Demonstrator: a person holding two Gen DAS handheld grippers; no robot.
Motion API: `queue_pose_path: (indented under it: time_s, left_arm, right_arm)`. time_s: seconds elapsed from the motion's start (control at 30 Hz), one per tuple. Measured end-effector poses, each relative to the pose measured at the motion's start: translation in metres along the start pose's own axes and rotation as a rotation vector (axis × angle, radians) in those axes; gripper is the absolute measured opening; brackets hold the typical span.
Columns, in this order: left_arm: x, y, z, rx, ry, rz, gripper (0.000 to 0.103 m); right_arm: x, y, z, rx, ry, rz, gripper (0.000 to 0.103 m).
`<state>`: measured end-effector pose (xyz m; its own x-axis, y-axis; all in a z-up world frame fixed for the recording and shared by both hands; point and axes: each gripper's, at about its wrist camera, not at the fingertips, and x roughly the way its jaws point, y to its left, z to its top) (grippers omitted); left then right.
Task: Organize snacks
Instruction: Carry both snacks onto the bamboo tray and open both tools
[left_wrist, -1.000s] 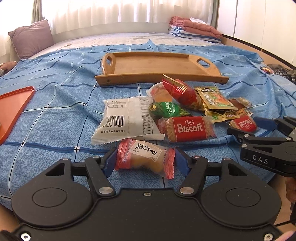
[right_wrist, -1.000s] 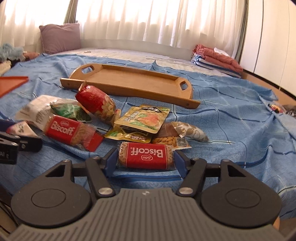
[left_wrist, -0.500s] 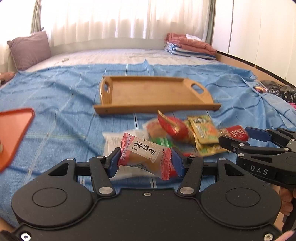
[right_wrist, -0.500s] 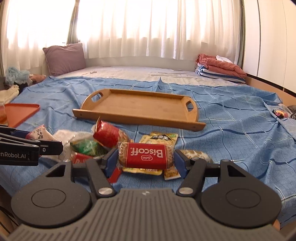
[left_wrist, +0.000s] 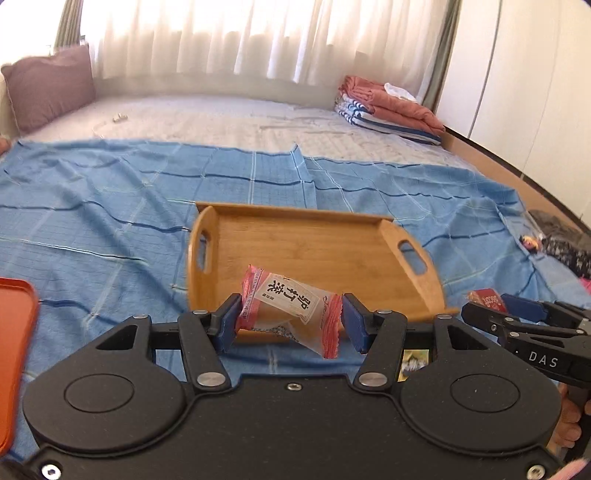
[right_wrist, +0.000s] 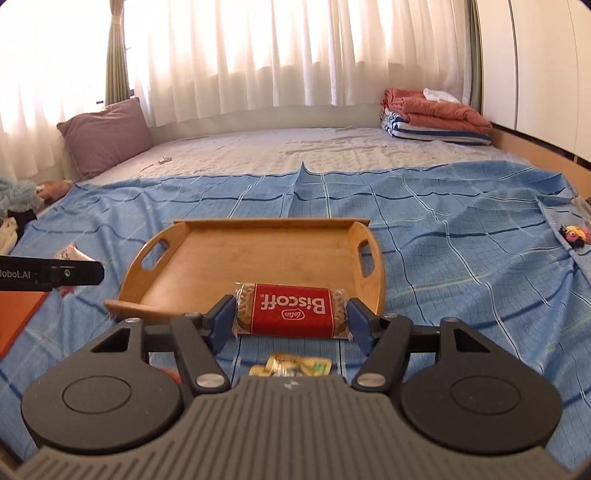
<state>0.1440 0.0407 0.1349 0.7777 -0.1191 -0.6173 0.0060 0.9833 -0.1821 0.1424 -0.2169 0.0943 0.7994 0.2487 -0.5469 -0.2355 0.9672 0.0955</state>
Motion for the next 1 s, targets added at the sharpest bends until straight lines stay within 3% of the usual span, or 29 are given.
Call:
queue_pose_path:
  time_s: [0.2, 0.37, 0.53, 1.0]
  left_arm:
    - [0.070, 0.010, 0.048, -0.099, 0.138, -0.037, 0.055]
    - [0.132, 0.012, 0.063, -0.101, 0.216, 0.032, 0.055]
    - [0.182, 0.017, 0.056, -0.127, 0.298, 0.085, 0.055]
    - [0.221, 0.010, 0.033, -0.064, 0.320, 0.136, 0.055]
  right_arm:
    - [0.055, -0.008, 0.040, 0.002, 0.088, 0.019, 0.067]
    - [0.109, -0.009, 0.053, -0.013, 0.180, 0.011, 0.067]
    - [0.153, -0.006, 0.049, -0.054, 0.267, -0.031, 0.067]
    - [0.195, -0.010, 0.027, -0.046, 0.350, -0.046, 0.067]
